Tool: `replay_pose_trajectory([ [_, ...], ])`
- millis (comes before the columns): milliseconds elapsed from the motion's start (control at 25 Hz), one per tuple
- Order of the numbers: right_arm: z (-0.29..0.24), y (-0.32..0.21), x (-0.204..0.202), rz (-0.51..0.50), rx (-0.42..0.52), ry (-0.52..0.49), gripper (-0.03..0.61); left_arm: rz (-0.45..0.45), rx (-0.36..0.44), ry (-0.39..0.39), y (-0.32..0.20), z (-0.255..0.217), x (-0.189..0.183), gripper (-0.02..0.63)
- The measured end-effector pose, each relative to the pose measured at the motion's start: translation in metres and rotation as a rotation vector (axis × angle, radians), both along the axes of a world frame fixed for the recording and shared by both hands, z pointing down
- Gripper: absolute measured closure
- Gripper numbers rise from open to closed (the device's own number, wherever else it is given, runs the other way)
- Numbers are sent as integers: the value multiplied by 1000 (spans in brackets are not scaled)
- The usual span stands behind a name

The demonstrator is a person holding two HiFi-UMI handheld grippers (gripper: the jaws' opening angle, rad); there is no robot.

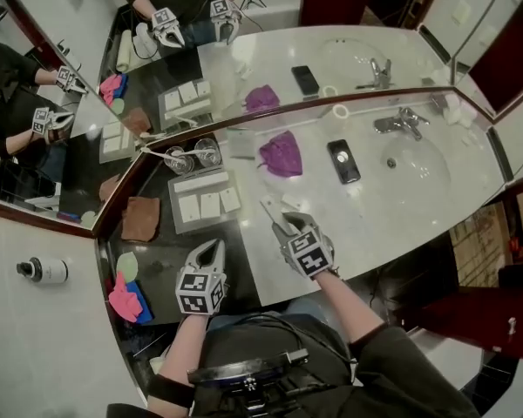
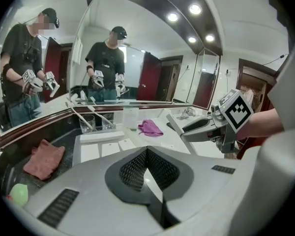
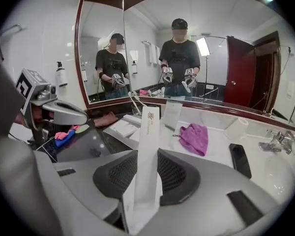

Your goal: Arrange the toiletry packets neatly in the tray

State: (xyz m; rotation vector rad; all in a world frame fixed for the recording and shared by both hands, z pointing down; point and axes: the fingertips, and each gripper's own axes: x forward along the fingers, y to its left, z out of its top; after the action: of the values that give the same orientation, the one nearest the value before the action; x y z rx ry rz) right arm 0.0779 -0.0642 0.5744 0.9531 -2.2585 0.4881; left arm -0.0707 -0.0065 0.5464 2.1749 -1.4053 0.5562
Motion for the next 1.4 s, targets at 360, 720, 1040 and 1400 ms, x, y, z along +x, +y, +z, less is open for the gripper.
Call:
replay_pose_trajectory([
  [360, 6, 2, -90, 118, -152, -235, 440, -32, 21, -23, -10, -1, -71, 614],
  [720, 24, -21, -153, 481, -381, -558, 440, 0, 27, -16, -26, 8, -118, 614],
  [1040, 39, -44, -186, 720, -489, -726, 440, 14, 20, -8, -48, 17, -143, 614],
  [1400, 64, -77, -189, 1029, -575, -915, 440, 4, 5, 5, -63, 24, -148, 614],
])
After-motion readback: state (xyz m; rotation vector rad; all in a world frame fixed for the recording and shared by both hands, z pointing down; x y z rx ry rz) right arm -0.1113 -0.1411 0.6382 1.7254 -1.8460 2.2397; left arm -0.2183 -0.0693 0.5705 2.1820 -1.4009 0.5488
